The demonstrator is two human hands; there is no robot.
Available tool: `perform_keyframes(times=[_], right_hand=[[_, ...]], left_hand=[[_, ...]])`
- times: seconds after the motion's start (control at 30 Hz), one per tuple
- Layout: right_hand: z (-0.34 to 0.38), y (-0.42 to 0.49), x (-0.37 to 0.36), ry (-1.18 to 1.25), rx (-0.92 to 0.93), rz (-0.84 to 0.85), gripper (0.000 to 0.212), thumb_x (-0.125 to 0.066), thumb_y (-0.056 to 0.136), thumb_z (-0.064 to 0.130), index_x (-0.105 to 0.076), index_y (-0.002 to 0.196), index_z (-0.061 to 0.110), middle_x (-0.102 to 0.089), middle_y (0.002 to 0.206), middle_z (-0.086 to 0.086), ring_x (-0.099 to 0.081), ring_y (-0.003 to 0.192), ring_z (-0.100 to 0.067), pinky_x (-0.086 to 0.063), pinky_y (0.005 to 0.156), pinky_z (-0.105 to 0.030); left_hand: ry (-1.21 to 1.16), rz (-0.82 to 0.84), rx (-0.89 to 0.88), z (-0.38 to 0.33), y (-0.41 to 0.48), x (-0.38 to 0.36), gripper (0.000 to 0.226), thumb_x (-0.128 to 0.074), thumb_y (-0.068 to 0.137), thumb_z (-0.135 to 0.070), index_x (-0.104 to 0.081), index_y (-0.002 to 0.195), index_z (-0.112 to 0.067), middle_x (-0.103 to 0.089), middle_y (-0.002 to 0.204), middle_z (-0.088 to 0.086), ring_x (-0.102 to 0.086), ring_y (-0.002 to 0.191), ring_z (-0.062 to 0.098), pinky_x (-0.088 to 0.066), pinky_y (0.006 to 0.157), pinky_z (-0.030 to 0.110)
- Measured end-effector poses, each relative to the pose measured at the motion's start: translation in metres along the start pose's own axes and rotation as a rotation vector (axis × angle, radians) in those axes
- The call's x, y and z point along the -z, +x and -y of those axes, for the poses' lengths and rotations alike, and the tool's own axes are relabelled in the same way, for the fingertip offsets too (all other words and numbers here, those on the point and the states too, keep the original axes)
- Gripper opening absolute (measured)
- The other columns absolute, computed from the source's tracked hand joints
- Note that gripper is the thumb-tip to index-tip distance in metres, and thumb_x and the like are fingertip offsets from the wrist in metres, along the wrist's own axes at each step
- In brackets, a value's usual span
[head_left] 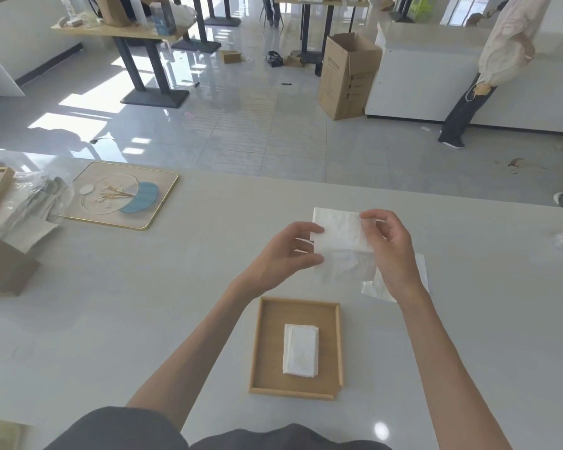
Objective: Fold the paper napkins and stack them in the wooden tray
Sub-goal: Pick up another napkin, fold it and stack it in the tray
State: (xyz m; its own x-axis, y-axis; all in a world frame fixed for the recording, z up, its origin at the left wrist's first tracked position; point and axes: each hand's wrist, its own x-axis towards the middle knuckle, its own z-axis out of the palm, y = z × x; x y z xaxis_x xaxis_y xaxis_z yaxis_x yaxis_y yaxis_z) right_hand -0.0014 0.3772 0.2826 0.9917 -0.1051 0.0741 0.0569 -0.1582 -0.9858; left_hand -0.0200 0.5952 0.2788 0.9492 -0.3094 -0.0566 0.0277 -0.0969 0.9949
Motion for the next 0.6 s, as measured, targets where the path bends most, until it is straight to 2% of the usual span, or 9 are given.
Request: perform_keyframes(times=[0.1,0.2,0.3,0.43,0.6], right_hand=[[-0.003,-0.004,0.009,0.06,-0.116,0.21,0.031,-0.069,0.096,0.025,-0.064,0.127,0.026,-0.069,0.12,0.01,-0.067,0.107,-0.006,-0.05,0.087,-0.022],[-0.006,-0.007,0.013,-0.012,-0.126,0.333,0.059,-0.079,0.086,0.011,-0.057,0.138,0.029,-0.068,0.124,0.005,-0.068,0.111,-0.011,-0.056,0.087,-0.024],[-0.007,-0.009,0.009,-0.073,-0.055,0.295,0.053,-0.077,0.088,0.007,-0.061,0.131,0.034,-0.068,0.12,0.014,-0.067,0.109,-0.014,-0.056,0.09,-0.028],[-0.003,-0.009,0.007,-0.069,0.004,0.26,0.044,-0.073,0.09,0.006,-0.063,0.122,0.035,-0.065,0.117,0.023,-0.064,0.107,-0.015,-0.055,0.087,-0.025],[-0.004,-0.01,0.006,-0.053,-0.029,0.276,0.044,-0.072,0.091,0.003,-0.065,0.126,0.029,-0.065,0.126,0.018,-0.064,0.111,-0.012,-0.052,0.084,-0.018]], left_hand=[[-0.007,-0.063,-0.012,0.002,0.004,-0.001,0.04,-0.07,0.086,-0.003,-0.064,0.122,-0.018,-0.053,0.106,0.009,-0.059,0.087,0.014,-0.053,0.086,0.028],[-0.002,-0.118,-0.03,0.004,0.007,0.003,0.039,-0.066,0.09,0.003,-0.063,0.125,-0.015,-0.059,0.105,0.012,-0.061,0.091,0.016,-0.055,0.086,0.029],[0.027,-0.112,-0.026,0.004,0.01,0.003,0.041,-0.064,0.092,0.004,-0.062,0.128,-0.015,-0.063,0.111,0.016,-0.063,0.093,0.015,-0.056,0.086,0.03],[0.101,-0.134,-0.023,0.003,0.011,0.0,0.039,-0.062,0.092,0.004,-0.064,0.125,-0.015,-0.063,0.109,0.006,-0.062,0.088,0.012,-0.054,0.084,0.023],[0.167,-0.16,-0.025,0.005,0.012,0.001,0.041,-0.06,0.092,0.005,-0.064,0.126,-0.017,-0.061,0.113,0.002,-0.061,0.089,0.013,-0.054,0.086,0.024]])
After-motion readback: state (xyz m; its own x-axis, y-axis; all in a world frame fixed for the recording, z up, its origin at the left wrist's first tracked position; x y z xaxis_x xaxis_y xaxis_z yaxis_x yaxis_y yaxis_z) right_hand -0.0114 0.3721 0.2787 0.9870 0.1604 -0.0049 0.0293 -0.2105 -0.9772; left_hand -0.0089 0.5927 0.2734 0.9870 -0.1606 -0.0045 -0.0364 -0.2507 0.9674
